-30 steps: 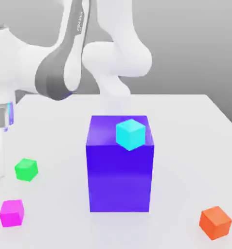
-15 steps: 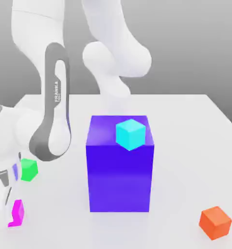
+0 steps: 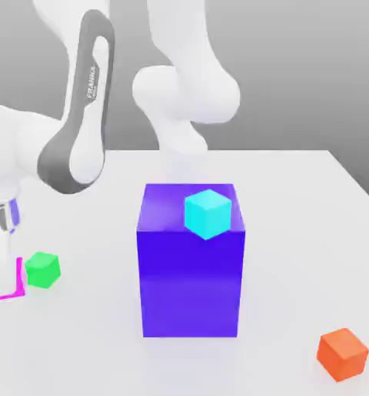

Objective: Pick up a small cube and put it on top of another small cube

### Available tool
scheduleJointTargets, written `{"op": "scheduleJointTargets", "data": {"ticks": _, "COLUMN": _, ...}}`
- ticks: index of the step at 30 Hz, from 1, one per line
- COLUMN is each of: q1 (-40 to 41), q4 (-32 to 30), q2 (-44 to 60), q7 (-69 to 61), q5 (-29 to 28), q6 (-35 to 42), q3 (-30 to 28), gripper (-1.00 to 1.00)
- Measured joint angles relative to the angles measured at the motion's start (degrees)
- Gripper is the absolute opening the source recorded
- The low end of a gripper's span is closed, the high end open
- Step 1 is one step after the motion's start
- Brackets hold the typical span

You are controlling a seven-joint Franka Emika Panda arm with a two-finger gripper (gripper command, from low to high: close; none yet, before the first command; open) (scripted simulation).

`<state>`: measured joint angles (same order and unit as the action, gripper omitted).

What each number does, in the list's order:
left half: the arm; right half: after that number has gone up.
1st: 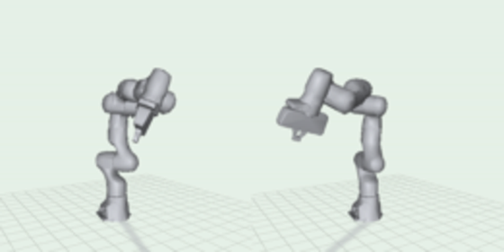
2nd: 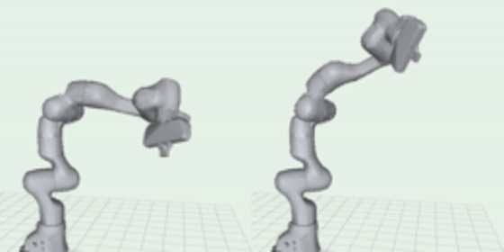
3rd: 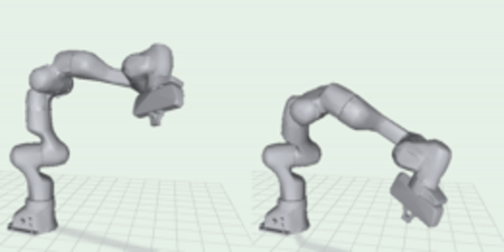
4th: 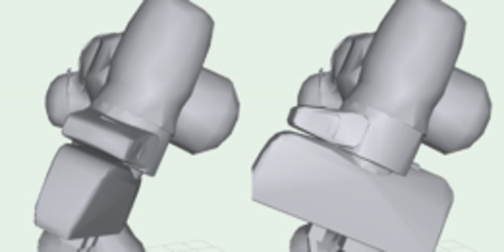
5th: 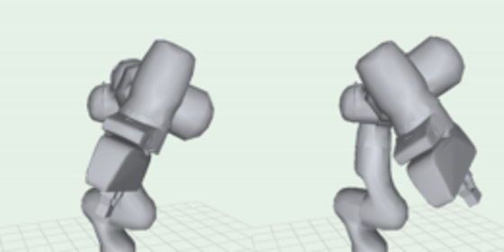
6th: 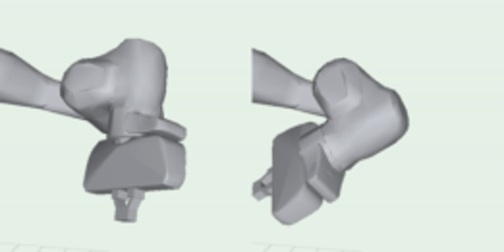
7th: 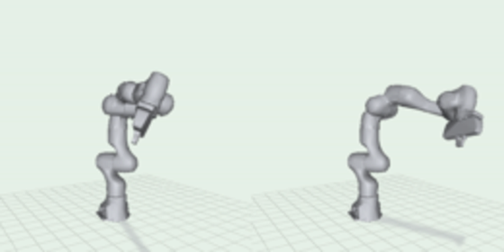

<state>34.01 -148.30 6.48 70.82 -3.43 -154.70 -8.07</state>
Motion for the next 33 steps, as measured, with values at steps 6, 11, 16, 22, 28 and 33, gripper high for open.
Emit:
{"op": "scheduleJointTargets", "data": {"ticks": 6, "q1": 4.34, "q4": -5.39, "q2": -6.08, "q7": -13.41, "q5": -1.78, "q6": 0.58, "q3": -1.23, "gripper": -1.0}}
{"op": "scheduleJointTargets", "data": {"ticks": 11, "q1": 5.79, "q4": -9.9, "q2": -11.13, "q7": -25.62, "q5": -1.82, "q6": 1.03, "q3": -3.46, "gripper": -1.0}}
{"op": "scheduleJointTargets", "data": {"ticks": 16, "q1": 6.58, "q4": -13.37, "q2": -14.5, "q7": -34.52, "q5": -2.88, "q6": 1.05, "q3": -5.7, "gripper": -1.0}}
{"op": "scheduleJointTargets", "data": {"ticks": 22, "q1": 8.58, "q4": -13.17, "q2": -11.51, "q7": -30.55, "q5": -9.53, "q6": -0.53, "q3": -5.52, "gripper": -1.0}}
{"op": "scheduleJointTargets", "data": {"ticks": 28, "q1": 9.34, "q4": -12.76, "q2": -7.9, "q7": -27.62, "q5": -13.61, "q6": -2.47, "q3": -5.83, "gripper": -1.0}}
{"op": "scheduleJointTargets", "data": {"ticks": 33, "q1": 9.38, "q4": -12.6, "q2": -5.06, "q7": -27.19, "q5": -14.15, "q6": -4.5, "q3": -5.86, "gripper": -1.0}}
